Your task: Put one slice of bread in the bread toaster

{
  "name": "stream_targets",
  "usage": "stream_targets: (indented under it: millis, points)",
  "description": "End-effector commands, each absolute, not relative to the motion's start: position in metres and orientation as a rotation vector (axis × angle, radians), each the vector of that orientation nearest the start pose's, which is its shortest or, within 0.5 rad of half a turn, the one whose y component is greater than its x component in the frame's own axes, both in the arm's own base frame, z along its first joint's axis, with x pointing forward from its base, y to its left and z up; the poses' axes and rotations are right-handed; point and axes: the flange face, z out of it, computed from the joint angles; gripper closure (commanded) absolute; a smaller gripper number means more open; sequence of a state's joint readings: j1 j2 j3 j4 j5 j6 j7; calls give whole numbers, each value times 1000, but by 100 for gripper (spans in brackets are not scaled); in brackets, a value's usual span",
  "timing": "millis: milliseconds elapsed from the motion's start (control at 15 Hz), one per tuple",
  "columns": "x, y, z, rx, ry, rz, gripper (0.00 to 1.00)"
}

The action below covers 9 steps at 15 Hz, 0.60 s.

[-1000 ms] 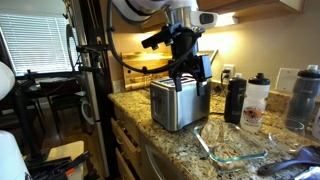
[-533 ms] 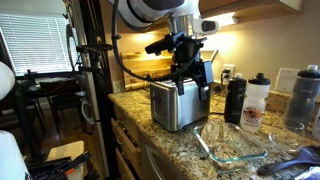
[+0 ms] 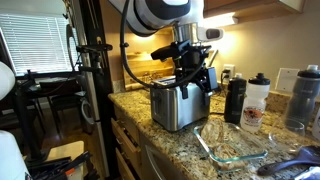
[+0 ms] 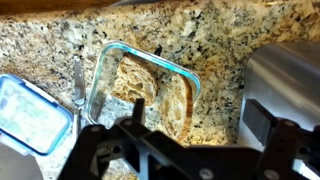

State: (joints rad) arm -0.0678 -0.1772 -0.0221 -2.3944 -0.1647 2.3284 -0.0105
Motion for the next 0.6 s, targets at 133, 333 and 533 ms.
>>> stream_targets:
  millis: [133,333,533]
  points:
    - [495,-52,389,-3252,23,-210,0]
    - [501,-52,385,-3253,36,-208,0]
    - [509,-53,382,-3252,51,-206,0]
